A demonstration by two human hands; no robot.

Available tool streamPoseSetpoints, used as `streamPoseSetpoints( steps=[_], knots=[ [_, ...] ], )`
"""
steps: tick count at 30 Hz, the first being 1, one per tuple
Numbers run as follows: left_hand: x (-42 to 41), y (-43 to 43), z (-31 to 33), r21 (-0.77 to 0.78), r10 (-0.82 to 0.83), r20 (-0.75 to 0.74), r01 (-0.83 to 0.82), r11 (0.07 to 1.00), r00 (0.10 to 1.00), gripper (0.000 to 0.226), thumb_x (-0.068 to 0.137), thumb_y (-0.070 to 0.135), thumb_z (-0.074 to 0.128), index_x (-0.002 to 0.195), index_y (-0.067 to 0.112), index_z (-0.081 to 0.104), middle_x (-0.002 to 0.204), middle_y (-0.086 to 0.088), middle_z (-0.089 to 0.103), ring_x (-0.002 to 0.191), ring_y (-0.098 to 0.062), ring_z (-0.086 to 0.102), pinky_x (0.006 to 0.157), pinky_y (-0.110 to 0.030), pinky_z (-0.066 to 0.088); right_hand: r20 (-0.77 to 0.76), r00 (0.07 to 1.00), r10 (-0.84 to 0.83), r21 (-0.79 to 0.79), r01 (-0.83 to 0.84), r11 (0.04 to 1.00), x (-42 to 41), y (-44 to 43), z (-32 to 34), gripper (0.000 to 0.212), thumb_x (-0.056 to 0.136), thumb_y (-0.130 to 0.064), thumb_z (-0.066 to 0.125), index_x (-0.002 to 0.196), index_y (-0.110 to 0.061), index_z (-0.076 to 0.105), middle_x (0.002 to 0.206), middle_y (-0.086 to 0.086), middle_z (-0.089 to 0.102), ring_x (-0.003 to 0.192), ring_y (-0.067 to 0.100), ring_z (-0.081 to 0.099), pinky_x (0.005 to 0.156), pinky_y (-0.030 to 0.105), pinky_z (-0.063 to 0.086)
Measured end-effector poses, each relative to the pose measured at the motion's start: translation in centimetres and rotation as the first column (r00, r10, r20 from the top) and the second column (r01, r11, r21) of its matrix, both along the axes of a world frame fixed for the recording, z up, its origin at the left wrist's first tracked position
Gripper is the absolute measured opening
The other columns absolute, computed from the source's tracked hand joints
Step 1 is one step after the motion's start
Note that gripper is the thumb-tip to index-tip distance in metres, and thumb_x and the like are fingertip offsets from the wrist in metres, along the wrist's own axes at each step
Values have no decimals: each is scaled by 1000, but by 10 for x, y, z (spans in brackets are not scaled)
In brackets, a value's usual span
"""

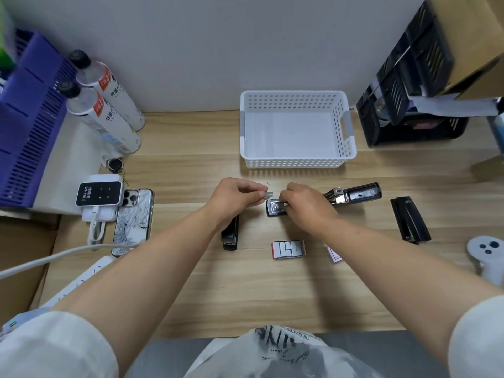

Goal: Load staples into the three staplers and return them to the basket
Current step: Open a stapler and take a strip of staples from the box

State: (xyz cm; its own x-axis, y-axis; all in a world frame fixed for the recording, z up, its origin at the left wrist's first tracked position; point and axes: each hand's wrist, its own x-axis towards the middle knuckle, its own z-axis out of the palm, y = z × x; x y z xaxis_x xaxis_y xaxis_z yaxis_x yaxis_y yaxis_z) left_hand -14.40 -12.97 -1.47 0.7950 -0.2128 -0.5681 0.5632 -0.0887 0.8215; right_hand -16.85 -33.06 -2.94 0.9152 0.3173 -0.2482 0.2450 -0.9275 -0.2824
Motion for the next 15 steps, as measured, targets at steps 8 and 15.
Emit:
streamPoseSetpoints(
  steps=[8, 15],
  knots=[
    [-3, -19, -4, 191, -151, 108, 128, 973, 983, 23, 86, -3, 74, 105, 9, 75, 99, -11, 78, 87, -15, 74, 80, -19, 56, -8, 967, -253, 341, 241, 909, -20, -6, 3, 25, 87, -4, 56, 110, -13, 62, 100, 4, 59, 82, 27, 62, 76, 41, 52],
    [-2, -43, 0, 251, -253, 225, 195, 948, 941, 23, 86, -1, 73, 107, 9, 75, 98, -10, 79, 91, -19, 76, 89, -33, 60, -117, 923, -366, 467, 377, 800, -16, -20, 19, 12, 84, -14, 69, 90, -24, 68, 82, -9, 67, 73, 2, 63, 70, 19, 50]
  ],
)
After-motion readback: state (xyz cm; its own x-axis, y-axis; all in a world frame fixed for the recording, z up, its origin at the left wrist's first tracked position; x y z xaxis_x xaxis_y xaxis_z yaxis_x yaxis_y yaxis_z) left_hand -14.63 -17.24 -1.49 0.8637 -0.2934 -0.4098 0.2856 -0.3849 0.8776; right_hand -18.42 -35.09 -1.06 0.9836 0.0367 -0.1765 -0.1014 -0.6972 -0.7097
